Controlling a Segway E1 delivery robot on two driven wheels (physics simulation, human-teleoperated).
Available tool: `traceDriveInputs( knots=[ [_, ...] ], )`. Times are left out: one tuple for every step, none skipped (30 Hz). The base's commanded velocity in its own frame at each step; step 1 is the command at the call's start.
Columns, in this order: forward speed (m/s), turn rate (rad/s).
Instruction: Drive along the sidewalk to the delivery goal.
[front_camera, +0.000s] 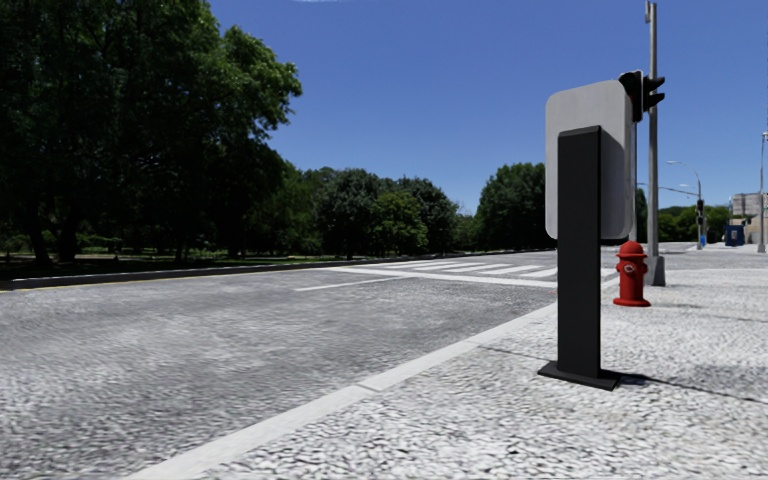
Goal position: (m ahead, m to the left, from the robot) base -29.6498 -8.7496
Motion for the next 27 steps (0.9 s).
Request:
traceDriveInputs(
  knots=[
    [-0.56, 0.58],
    [-0.56, 0.58],
    [-0.56, 0.58],
    [-0.56, 0.58],
    [-0.56, 0.58],
    [-0.56, 0.58],
    [-0.56, 0.58],
    [-0.56, 0.58],
    [-0.56, 0.58],
    [-0.57, 0.58],
    [-0.57, 0.58],
    [-0.57, 0.58],
    [-0.57, 0.58],
    [-0.58, 0.58],
    [-0.61, 0.58],
    [-0.62, 0.58],
    [-0.62, 0.58],
    [-0.63, 0.58],
    [-0.63, 0.58],
    [-0.63, 0.58],
    [-0.63, 0.58],
    [-0.63, 0.58],
    [-0.63, 0.58],
    [-0.63, 0.58],
    [-0.63, 0.58],
    [-0.63, 0.58],
    [-0.63, 0.58]
  ],
)
